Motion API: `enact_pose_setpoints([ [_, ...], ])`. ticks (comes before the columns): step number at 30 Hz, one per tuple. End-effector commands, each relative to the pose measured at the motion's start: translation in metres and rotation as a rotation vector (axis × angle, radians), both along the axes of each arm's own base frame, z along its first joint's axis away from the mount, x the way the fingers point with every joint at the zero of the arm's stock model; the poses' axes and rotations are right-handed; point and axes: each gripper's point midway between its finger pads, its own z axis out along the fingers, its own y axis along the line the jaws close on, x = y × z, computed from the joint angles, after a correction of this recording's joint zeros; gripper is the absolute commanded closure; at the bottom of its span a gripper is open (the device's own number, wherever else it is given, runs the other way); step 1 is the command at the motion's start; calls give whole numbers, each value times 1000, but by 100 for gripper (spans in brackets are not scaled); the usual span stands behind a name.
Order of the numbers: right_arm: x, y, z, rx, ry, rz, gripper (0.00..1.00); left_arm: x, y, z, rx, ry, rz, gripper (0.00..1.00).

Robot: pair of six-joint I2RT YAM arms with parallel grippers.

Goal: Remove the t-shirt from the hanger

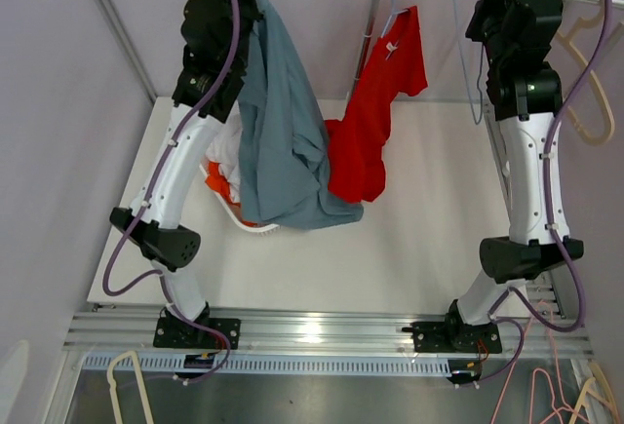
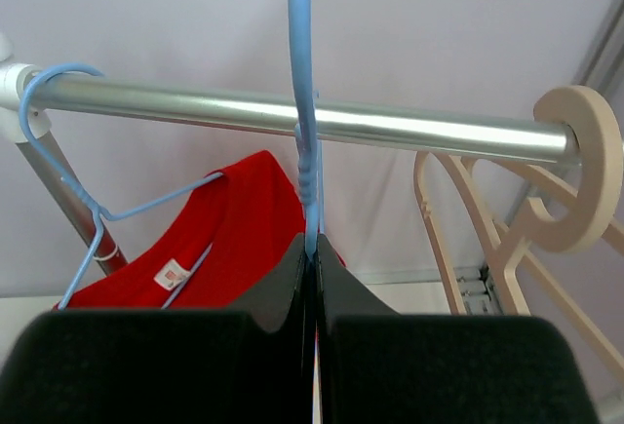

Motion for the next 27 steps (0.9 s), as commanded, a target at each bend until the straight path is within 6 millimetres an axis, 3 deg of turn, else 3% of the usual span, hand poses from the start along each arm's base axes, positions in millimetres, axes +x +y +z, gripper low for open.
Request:
enact_pose_setpoints([
  [1,14,3,30,12,-107,51,100,-35,34,85,-132,-265,5,99],
  [5,31,0,29,23,-120,56,100,-9,65,72,-132,-241,64,99],
  [7,39,-1,24,21,-119,57,100,7,81,54,-162,-195,116,99],
  [9,49,-1,14,20,-100,55,100,34,99,12,-175,-72,179,99],
  [11,58,-1,5,40,-87,58,100,44,114,-18,-191,11,240,99],
  [13,64,-3,-2,40,-75,58,100,57,123,-69,-190,128,321,99],
  [15,69,-5,-9,39,-66,56,100,56,129,-104,-188,220,365,99],
  [16,72,-4,-15,38,-52,57,100,56,136,-135,-188,292,422,99],
  [18,72,-5,-20,42,-40,56,100,49,138,-164,-215,389,438,99],
  [19,72,-6,-21,43,-35,56,100,49,135,-189,-206,448,433,99],
  [22,71,-5,-32,47,-10,56,100,39,131,-227,-242,547,431,99],
  [23,73,-5,-46,48,21,54,100,37,126,-246,-259,589,413,99],
  [24,72,-6,-47,49,22,49,100,32,125,-265,-269,636,412,99],
  [25,67,-7,-46,53,21,48,100,26,121,-269,-283,652,391,99],
  [27,68,-9,-63,55,51,38,100,12,112,-306,-315,739,367,99],
])
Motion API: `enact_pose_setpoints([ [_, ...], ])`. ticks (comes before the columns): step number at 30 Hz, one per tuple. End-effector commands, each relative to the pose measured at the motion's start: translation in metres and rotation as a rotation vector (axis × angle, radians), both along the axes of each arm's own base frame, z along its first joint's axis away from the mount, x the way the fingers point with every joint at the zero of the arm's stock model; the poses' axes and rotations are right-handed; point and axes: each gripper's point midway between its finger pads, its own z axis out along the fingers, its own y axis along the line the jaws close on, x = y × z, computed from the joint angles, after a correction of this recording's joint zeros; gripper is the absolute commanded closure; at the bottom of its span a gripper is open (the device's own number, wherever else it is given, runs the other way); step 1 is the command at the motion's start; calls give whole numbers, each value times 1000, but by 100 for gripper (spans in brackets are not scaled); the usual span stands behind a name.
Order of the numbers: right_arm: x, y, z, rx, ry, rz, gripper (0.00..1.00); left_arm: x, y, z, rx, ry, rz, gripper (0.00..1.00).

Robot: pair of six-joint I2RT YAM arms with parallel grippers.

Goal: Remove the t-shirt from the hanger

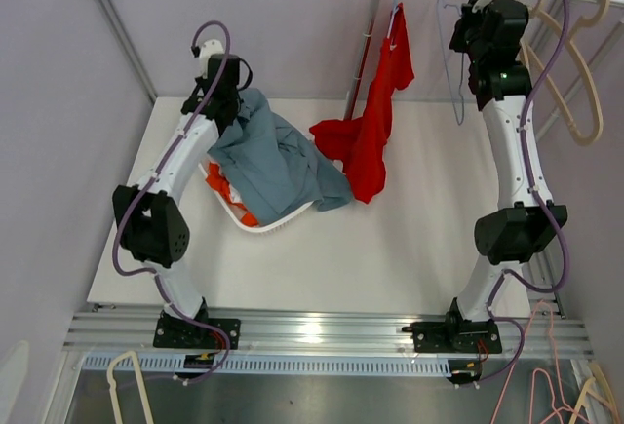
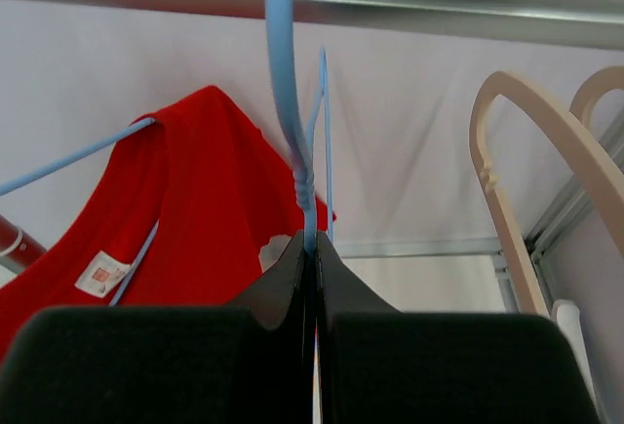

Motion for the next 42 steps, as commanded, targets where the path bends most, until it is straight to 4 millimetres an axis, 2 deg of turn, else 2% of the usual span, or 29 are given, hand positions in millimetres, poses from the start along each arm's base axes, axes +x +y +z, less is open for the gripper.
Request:
enact_pose_setpoints([
  [1,-19,-5,23,23,-67,-16,100,-39,-13,-1,-169,5,2,99],
  [2,-21,-6,20,28,-62,-19,100,-48,-25,-3,-192,23,-29,99],
  [3,-20,-6,10,31,-46,-21,100,-62,-35,-31,-200,84,-54,99],
  [4,-21,-8,8,35,-44,-30,100,-71,-42,-32,-201,81,-70,99],
  [5,-23,-8,9,46,-47,-32,100,-88,-59,-33,-201,71,-111,99],
  [6,-23,-8,3,48,-32,-34,100,-99,-62,-51,-191,95,-116,99],
  [7,-22,-7,0,49,-23,-33,100,-106,-72,-54,-202,92,-143,99],
  [9,-22,-6,-7,52,-5,-32,100,-121,-78,-92,-257,155,-162,99],
  [11,-21,-7,-13,52,9,-35,100,-122,-78,-120,-265,204,-157,99],
  [12,-21,-7,-13,54,7,-37,100,-122,-78,-145,-255,269,-150,99],
  [14,-22,-9,-15,61,11,-47,100,-121,-82,-179,-263,362,-153,99],
  [18,-25,-10,-6,67,-10,-49,100,-115,-92,-206,-313,417,-177,99],
  [20,-28,-10,2,69,-29,-49,98,-110,-92,-208,-338,421,-180,82],
  [22,-31,-10,8,68,-39,-50,96,-105,-98,-214,-392,441,-211,57],
  [24,-34,-10,16,66,-52,-48,93,-100,-104,-212,-435,439,-236,53],
  [26,-36,-11,20,62,-51,-49,91,-92,-113,-196,-469,386,-288,43],
  [28,-40,-11,28,58,-65,-50,88,-89,-118,-173,-469,325,-315,5],
  [29,-42,-11,30,57,-65,-52,84,-85,-111,-146,-430,254,-298,1],
  [31,-46,-14,34,56,-74,-61,79,-83,-114,-101,-368,155,-294,0],
  [32,-52,-14,40,52,-83,-61,79,-89,-110,-73,-321,100,-299,1],
  [33,-54,-14,42,52,-85,-62,78,-90,-100,-53,-272,43,-255,0],
  [34,-58,-15,49,53,-94,-62,77,-95,-108,-28,-225,-8,-293,1],
  [35,-63,-14,49,58,-79,-61,71,-105,-109,6,-213,-94,-315,1],
  [36,-66,-15,52,62,-76,-62,69,-106,-112,30,-195,-182,-322,1],
  [37,-72,-15,61,68,-89,-62,68,-117,-127,41,-139,-219,-393,1],
  [38,-77,-16,60,71,-69,-69,67,-124,-135,57,-131,-273,-429,1],
  [39,-82,-13,62,83,-65,-69,65,-132,-140,85,-143,-375,-461,0],
  [40,-87,-11,65,85,-67,-74,62,-141,-155,91,-118,-411,-527,0],
  [42,-101,-11,68,81,-58,-120,57,-149,-167,98,-111,-469,-576,0],
])
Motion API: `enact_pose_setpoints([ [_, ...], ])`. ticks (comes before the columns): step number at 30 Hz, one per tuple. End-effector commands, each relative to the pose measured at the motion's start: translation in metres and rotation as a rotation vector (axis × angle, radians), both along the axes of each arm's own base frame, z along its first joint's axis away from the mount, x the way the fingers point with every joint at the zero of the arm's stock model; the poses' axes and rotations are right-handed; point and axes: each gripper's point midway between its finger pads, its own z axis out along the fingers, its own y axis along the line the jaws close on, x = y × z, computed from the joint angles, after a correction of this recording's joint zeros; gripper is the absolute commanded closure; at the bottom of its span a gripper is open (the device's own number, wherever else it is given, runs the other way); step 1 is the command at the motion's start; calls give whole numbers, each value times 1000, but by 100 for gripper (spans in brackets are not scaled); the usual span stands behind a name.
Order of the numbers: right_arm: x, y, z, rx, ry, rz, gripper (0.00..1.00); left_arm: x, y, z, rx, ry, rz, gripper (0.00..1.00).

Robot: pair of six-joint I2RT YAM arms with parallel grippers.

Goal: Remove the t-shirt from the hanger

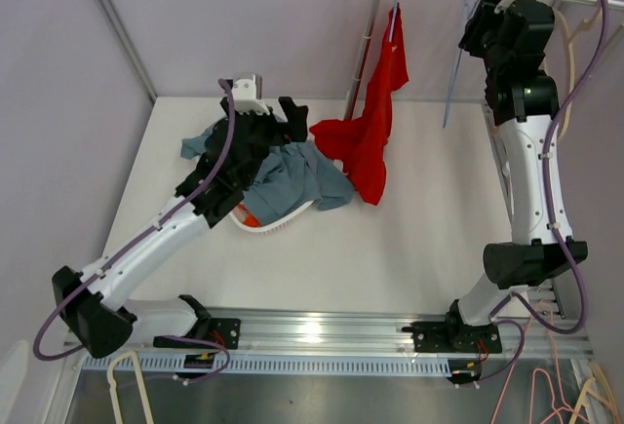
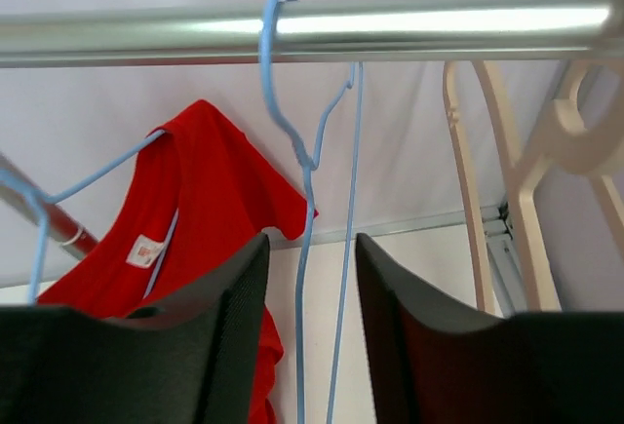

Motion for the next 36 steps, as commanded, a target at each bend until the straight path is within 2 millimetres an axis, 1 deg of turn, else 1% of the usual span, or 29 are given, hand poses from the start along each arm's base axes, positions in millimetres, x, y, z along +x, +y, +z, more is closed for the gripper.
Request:
enact_pose_setpoints([
  [1,-45,11,38,16,-48,-44,54,-8,-11,41,41,-228,-26,0],
  [2,-54,14,41,19,-36,-55,52,-10,-18,38,47,-239,-42,1],
  [3,-54,21,39,22,-23,-52,50,-13,-23,40,48,-260,-53,1],
  [4,-58,41,40,29,-15,-8,47,-19,-37,50,47,-316,-82,1],
  [5,-64,50,45,33,-13,13,46,-24,-48,48,57,-336,-115,0],
  [6,-60,62,40,35,3,37,45,-27,-56,52,60,-361,-133,1],
  [7,-61,81,38,44,14,85,43,-35,-76,55,86,-416,-177,0],
  [8,-60,90,37,56,17,111,43,-38,-87,55,96,-437,-200,1],
  [9,-61,97,42,71,6,131,43,-40,-96,55,107,-452,-212,0],
  [10,-53,108,34,73,25,160,43,-44,-109,57,118,-471,-235,0],
  [11,-50,116,32,81,29,173,43,-42,-123,49,133,-470,-259,1],
  [12,-48,119,34,86,22,175,43,-45,-133,51,130,-482,-279,1],
  [13,-39,124,27,82,35,176,43,-45,-140,48,136,-488,-294,0],
  [14,-35,125,25,83,36,176,43,-45,-150,43,139,-502,-317,1],
  [15,-33,126,27,85,28,176,43,-45,-154,43,140,-512,-323,1],
  [16,-25,130,21,81,38,178,43,-45,-158,41,147,-516,-327,1],
  [17,-21,132,20,82,38,181,42,-43,-163,35,156,-508,-334,0],
  [19,-16,136,21,90,30,191,42,-42,-168,36,148,-512,-344,1],
  [20,-10,141,13,88,44,204,42,-42,-170,38,142,-517,-347,0],
  [21,-8,143,13,96,44,210,42,-40,-174,33,151,-512,-354,0],
  [22,-5,146,11,102,41,216,42,-39,-177,40,144,-523,-351,1],
  [23,0,149,6,104,49,222,42,-37,-179,39,149,-521,-350,0],
  [25,4,152,4,112,47,226,42,-30,-187,28,187,-509,-350,0],
  [26,8,153,1,114,51,224,42,-27,-190,37,181,-522,-343,0],
  [28,16,157,-7,114,60,226,43,-22,-197,34,197,-516,-347,1],
  [30,23,160,-14,113,68,224,43,-20,-200,34,195,-517,-347,0],
  [33,29,160,-16,102,56,213,45,-21,-201,30,191,-512,-359,0],
  [35,33,160,-17,85,48,201,46,-23,-200,32,188,-518,-360,0],
  [36,35,161,-16,84,41,200,51,-23,-199,27,198,-511,-361,0],
])
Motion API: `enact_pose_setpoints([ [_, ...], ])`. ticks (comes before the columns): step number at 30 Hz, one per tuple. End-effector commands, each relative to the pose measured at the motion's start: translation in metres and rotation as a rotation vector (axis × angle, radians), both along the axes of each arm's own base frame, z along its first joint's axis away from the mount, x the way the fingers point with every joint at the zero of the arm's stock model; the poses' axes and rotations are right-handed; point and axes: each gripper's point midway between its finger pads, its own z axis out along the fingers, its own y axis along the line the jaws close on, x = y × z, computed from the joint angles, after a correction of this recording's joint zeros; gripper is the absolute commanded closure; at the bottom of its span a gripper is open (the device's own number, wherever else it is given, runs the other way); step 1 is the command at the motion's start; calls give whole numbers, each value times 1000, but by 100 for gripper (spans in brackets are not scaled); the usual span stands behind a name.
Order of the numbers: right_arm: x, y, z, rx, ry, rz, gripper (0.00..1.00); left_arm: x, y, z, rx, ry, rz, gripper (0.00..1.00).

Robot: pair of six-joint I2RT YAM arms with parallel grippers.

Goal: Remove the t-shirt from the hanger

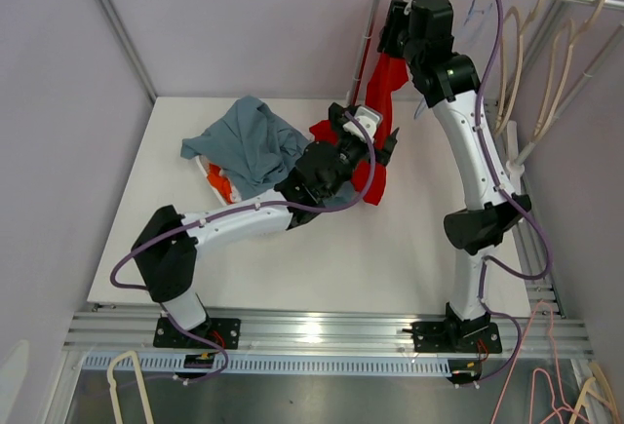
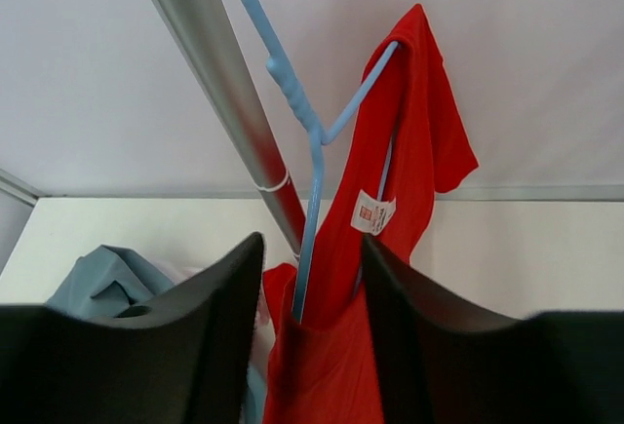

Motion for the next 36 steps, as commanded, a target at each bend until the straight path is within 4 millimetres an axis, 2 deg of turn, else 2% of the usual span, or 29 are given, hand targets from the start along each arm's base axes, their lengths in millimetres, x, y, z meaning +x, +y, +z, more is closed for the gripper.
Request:
enact_pose_setpoints([
  [1,7,0,26,14,-93,-22,55,-6,1,24,-48,-55,-18,1],
  [4,11,-3,26,-1,-106,-43,77,-7,4,20,-45,-51,-14,0],
  [5,11,-3,27,-9,-111,-47,80,-8,6,21,-50,-51,-13,1],
  [6,12,-3,29,-10,-125,-52,94,-10,6,21,-56,-51,-17,1],
  [7,13,-3,30,-16,-133,-59,100,-11,7,18,-52,-47,-19,1],
  [10,17,-3,38,-62,-188,-95,100,-13,11,17,-60,-38,-23,0],
  [14,11,-1,62,-148,-274,-128,100,-22,15,18,-71,-24,-35,0],
  [18,-8,-2,93,-124,-343,-106,100,-41,18,21,-24,-73,-15,0],
  [20,-17,0,101,-127,-355,-103,100,-47,27,34,-32,-117,34,1],
  [21,-27,-2,111,-119,-374,-101,100,-56,25,30,10,-144,43,1],
  [22,-34,1,116,-123,-382,-97,100,-62,28,35,9,-161,57,0],
  [23,-40,1,119,-120,-388,-95,100,-67,37,43,-12,-170,89,0],
  [24,-43,4,116,-125,-386,-89,100,-77,37,41,3,-179,85,1],
  [25,-58,0,129,-114,-411,-93,100,-82,40,43,-3,-181,86,0],
  [26,-66,3,132,-112,-417,-87,100,-91,49,48,-25,-182,88,1],
  [27,-72,3,135,-107,-424,-86,100,-101,49,51,-42,-182,70,0],
  [28,-83,0,138,-103,-425,-85,100,-106,52,38,-25,-172,62,0],
  [29,-89,0,138,-99,-421,-97,100,-113,62,48,-64,-174,59,1],
  [30,-95,-3,141,-95,-427,-103,100,-119,64,48,-73,-169,46,0],
  [31,-94,-4,130,-107,-408,-112,100,-121,66,38,-57,-155,40,0],
  [32,-102,-15,136,-93,-415,-151,100,-124,70,39,-66,-152,38,0],
  [33,-103,-20,136,-94,-413,-176,100,-127,77,45,-84,-153,41,1],
  [35,-101,-28,135,-104,-397,-220,100,-129,81,39,-75,-143,43,1],
  [36,-101,-30,128,-114,-360,-224,100,-131,86,41,-85,-141,45,1],
])
